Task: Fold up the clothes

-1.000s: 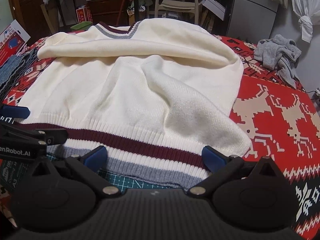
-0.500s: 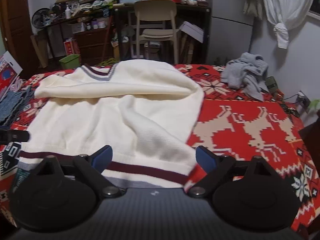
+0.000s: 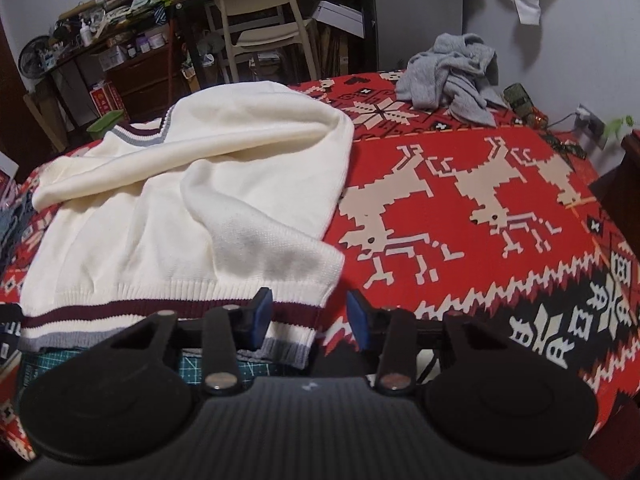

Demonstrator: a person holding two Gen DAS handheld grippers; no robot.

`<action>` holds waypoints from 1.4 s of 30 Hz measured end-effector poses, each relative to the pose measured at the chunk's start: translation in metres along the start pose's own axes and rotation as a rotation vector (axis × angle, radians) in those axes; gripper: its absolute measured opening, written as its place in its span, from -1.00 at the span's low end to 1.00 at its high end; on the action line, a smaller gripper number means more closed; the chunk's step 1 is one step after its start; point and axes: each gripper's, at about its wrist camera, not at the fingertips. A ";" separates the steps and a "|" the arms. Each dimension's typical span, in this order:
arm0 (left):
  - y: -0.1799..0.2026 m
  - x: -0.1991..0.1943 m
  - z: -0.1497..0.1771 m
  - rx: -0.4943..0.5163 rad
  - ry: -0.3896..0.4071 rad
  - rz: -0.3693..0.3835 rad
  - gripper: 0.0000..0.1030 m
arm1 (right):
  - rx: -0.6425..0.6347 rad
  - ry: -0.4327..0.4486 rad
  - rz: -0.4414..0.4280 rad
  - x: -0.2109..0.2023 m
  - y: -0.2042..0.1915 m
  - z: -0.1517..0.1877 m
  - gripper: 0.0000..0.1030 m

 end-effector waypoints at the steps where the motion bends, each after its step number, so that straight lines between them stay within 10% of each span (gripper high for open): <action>1: 0.002 0.001 -0.001 -0.003 -0.005 0.012 0.10 | 0.019 -0.008 -0.019 0.001 0.003 0.000 -0.09; 27: 0.026 0.013 0.002 0.050 -0.064 0.095 -0.44 | 0.066 -0.062 -0.168 0.012 -0.001 -0.004 -0.39; 31: 0.029 0.014 0.002 0.050 -0.060 0.036 -0.81 | 0.061 -0.076 -0.135 0.013 -0.004 0.001 -0.81; 42: 0.036 -0.016 0.000 0.145 -0.019 -0.211 -0.87 | 0.014 -0.107 0.058 -0.004 0.000 -0.012 -0.87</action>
Point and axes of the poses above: each gripper's, at about its wrist camera, not at the fingertips, and x roughly the way its jaws point, y to its right, z to its underside, and after that the axes turned 4 degrees about -x, right-handed
